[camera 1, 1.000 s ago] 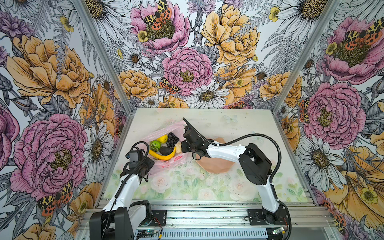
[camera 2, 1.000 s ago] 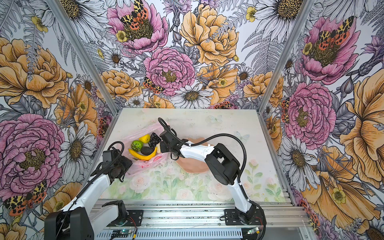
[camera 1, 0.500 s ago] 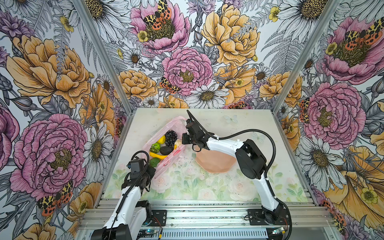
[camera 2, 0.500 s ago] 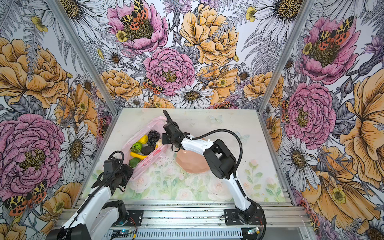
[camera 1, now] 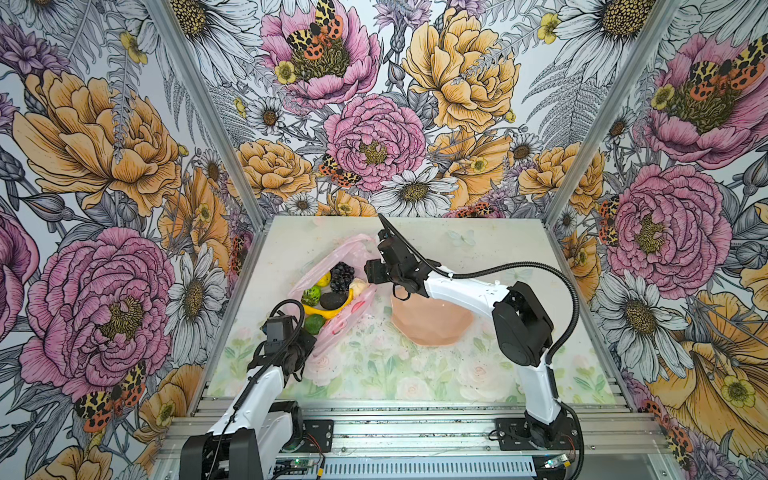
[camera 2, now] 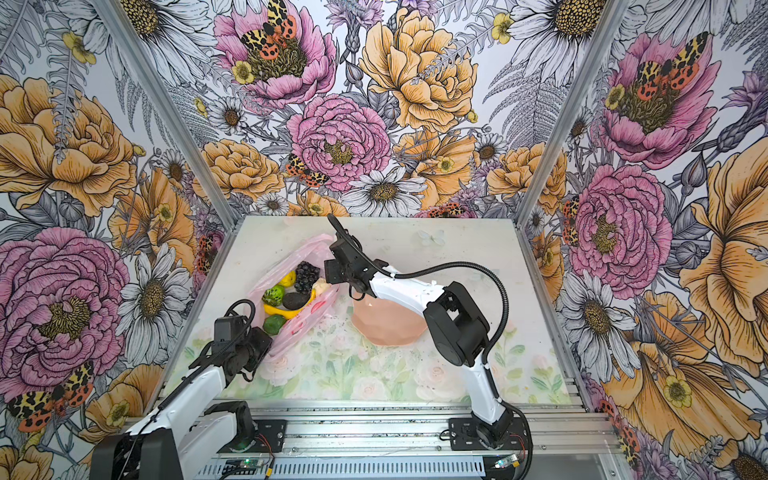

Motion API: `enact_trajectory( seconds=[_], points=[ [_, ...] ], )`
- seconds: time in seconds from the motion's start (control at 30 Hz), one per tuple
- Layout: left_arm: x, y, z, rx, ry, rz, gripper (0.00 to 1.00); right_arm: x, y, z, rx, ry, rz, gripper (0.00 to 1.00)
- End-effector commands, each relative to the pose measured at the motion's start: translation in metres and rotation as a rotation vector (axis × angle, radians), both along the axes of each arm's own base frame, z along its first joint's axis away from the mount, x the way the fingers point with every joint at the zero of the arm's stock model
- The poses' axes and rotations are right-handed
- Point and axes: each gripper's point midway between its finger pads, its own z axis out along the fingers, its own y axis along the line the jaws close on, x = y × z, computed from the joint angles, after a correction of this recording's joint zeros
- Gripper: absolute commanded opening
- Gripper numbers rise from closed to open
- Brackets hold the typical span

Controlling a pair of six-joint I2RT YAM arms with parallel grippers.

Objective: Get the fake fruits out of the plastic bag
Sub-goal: 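Lower the right gripper into the bag and grasp the dark avocado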

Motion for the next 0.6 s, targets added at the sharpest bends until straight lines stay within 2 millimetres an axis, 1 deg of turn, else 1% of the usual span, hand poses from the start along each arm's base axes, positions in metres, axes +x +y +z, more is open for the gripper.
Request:
enact_trajectory(
  seconds=[0.0, 0.07, 0.17, 0.27, 0.33, 0.4, 0.57],
  points=[
    [0.014, -0.007, 0.015, 0.031, -0.062, -0.054, 0.00, -0.023, 0.010, 0.030, -0.040, -0.076, 0.038, 0.70],
    [0.014, -0.009, 0.015, 0.041, -0.060, -0.059, 0.00, -0.035, 0.026, 0.030, -0.036, -0.075, 0.088, 0.70],
    [0.014, -0.009, 0.015, 0.046, -0.060, -0.062, 0.00, -0.050, 0.052, 0.018, -0.038, -0.050, 0.149, 0.70],
    [0.015, -0.011, 0.016, 0.048, -0.064, -0.071, 0.00, -0.055, 0.069, 0.005, -0.046, -0.029, 0.167, 0.70],
    [0.015, -0.012, 0.017, 0.053, -0.070, -0.080, 0.00, -0.054, 0.076, -0.004, -0.046, -0.015, 0.163, 0.70],
    [0.018, -0.016, 0.022, 0.063, -0.091, -0.112, 0.00, -0.051, 0.079, -0.013, -0.059, -0.006, 0.158, 0.70],
    [0.020, -0.026, 0.026, 0.099, -0.098, -0.165, 0.00, -0.039, 0.077, -0.032, -0.087, 0.016, 0.134, 0.67]
  ],
)
